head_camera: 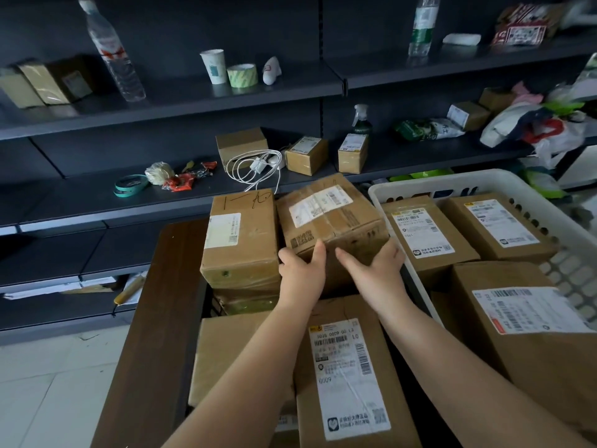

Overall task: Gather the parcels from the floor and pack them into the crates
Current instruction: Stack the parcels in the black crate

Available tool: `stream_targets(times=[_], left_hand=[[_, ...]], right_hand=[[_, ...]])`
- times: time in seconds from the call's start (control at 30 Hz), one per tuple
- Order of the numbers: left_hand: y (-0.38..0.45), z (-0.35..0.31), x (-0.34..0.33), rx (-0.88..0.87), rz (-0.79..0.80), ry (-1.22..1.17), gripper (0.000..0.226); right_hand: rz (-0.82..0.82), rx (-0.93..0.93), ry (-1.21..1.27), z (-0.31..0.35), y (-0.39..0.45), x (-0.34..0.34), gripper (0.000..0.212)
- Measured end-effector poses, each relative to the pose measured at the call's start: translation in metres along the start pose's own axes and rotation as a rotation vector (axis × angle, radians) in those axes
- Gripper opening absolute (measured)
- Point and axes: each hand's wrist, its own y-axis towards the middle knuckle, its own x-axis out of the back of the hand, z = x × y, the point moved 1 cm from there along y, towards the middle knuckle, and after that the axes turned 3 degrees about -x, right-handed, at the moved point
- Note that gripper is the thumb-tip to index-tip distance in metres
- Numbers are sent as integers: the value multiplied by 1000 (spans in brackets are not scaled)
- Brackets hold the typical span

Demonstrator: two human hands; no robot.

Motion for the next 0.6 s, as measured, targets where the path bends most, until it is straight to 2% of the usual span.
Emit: stream_targets(times=[0.07,0.2,0.27,0.33,0.43,0.53,0.6], left_hand=[[-15,-16,9,-101,-36,-102,52],[-37,-55,39,-438,-88,-149,55],[-42,-71,61,-568,-138,-121,53],[-40,-78,88,-616,-216,-121,50],[-31,-63,125,-577,-265,-215,39],[-21,-26,139,-413,-243,-237,27],[-17,-2,140,-292,-206,-236,26]], right_hand=[[-5,57,83,9,-9,6,99],[-24,199,379,33,-32,11,70],[22,270,430,50,-39,7,63],[92,361,407,68,-44,-1,66],[193,446,286,82,-47,-22,71],[313,407,92,69,-46,-45,70],[341,373,-19,58,-45,-52,67]])
